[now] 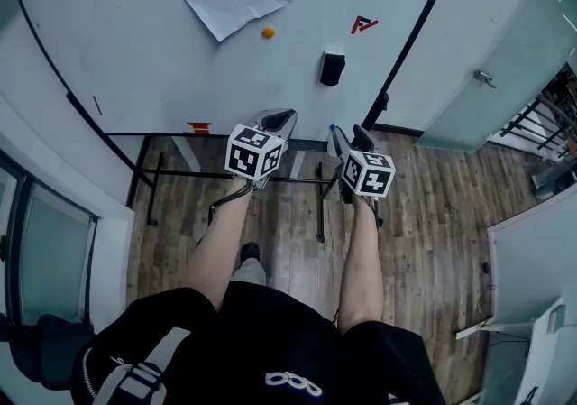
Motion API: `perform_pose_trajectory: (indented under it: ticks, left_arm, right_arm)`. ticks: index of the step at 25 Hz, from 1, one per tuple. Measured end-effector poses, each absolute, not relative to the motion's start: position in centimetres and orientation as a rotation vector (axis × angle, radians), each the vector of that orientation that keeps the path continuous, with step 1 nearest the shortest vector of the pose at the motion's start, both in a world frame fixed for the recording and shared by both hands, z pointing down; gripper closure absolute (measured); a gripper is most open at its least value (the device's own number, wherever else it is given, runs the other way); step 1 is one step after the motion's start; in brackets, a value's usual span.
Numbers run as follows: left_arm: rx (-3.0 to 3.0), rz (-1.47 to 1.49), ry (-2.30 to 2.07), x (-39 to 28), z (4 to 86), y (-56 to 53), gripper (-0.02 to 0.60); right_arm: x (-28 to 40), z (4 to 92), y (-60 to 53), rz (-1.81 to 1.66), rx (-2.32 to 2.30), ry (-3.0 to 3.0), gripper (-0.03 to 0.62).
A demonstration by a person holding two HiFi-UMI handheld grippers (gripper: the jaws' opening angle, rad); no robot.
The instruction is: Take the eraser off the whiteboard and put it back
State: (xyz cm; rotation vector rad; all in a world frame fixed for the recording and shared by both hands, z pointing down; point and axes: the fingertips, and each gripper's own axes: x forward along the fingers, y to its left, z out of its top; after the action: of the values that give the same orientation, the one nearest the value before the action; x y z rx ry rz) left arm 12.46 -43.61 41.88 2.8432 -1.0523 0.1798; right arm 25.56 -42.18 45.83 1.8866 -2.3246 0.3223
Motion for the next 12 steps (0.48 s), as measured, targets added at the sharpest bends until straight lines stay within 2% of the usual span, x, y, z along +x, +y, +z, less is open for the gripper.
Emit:
perform_pose_trajectory:
  ticks: [7,12]
  left_arm:
    - [2.849,0.173,-1.078,12.0,41.7,-39.2,0.572]
    - [2.864,0.164,-1.085,11.7,41.4,-36.2,0.572]
  right_arm:
    - [25.4,44.9,-37.3,0.248,1.898,-2.335,0.542]
    - [25.7,44.6,-33.9,0.231,1.915,-2.338,0.569]
